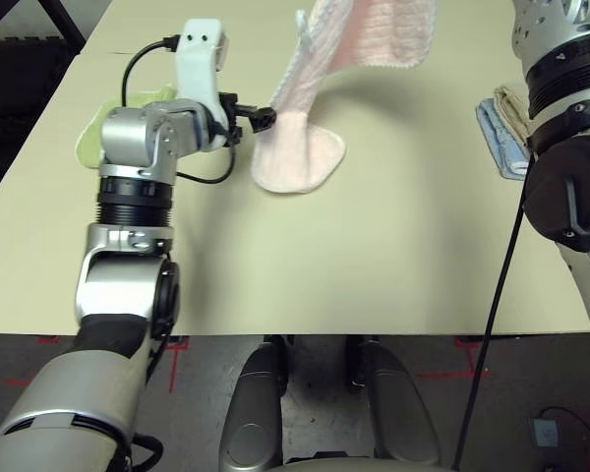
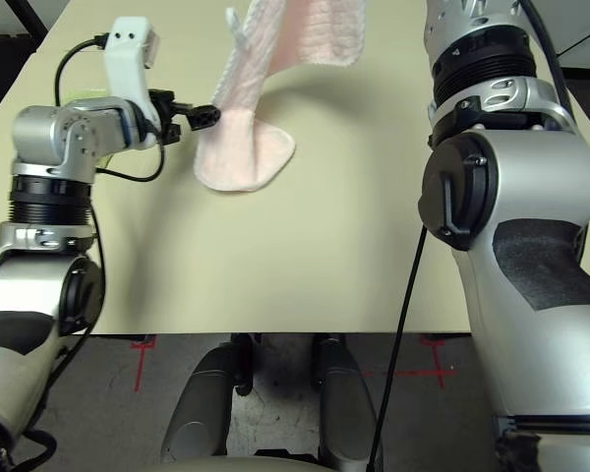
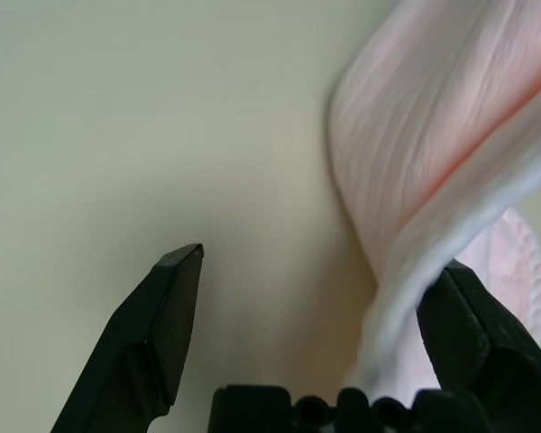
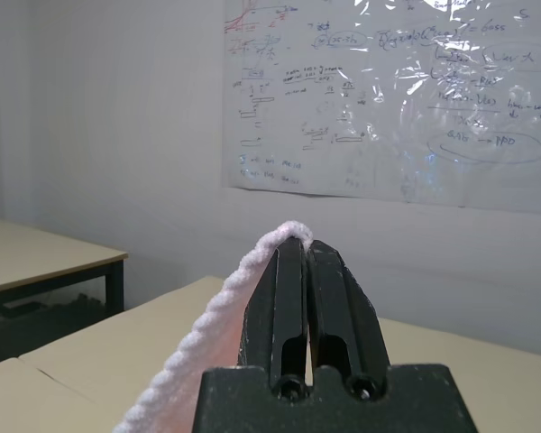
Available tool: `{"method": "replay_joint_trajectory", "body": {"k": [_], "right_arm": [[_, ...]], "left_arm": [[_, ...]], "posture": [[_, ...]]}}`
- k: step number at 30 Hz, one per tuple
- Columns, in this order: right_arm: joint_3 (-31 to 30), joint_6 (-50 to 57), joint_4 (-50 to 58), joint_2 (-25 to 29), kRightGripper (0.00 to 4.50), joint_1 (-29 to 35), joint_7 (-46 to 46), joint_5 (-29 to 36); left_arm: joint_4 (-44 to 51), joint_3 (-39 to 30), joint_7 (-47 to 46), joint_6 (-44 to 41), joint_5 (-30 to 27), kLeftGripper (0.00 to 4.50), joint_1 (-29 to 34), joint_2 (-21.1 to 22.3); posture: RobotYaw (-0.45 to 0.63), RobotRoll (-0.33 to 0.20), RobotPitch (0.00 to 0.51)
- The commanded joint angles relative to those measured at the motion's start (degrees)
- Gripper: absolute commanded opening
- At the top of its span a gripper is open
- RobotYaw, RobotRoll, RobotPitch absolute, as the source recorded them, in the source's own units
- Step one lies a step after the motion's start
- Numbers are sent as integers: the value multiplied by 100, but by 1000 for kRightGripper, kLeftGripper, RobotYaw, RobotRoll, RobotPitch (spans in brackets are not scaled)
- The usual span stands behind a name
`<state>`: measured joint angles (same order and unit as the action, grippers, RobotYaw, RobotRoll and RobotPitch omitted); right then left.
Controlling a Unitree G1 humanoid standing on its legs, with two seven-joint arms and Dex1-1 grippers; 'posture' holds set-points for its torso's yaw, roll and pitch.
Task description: Fold the towel and set it aside.
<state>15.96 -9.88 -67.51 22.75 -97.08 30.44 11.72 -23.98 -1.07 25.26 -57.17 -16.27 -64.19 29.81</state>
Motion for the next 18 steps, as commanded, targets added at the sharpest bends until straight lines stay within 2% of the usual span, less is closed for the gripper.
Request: {"method": "replay_joint_trajectory", "body": {"k": [1, 6, 12, 18], "right_arm": [[8, -68, 25, 52, 46, 45, 74, 13], [4, -81, 13, 0, 46, 53, 93, 13], [15, -171, -73, 103, 46, -44, 43, -28], [21, -159, -62, 57, 46, -106, 147, 25]], "left_arm": [[-226, 154, 390, 306, 169, 4500, 158, 206], [248, 402, 1076, 362, 105, 4500, 598, 393], [680, 529, 1391, 413, 156, 4500, 1159, 554], [458, 465, 1321, 722, 219, 4500, 1199, 382]], "posture": [[-8, 0, 267], [-14, 0, 266], [-9, 0, 264], [-13, 0, 260]]}}
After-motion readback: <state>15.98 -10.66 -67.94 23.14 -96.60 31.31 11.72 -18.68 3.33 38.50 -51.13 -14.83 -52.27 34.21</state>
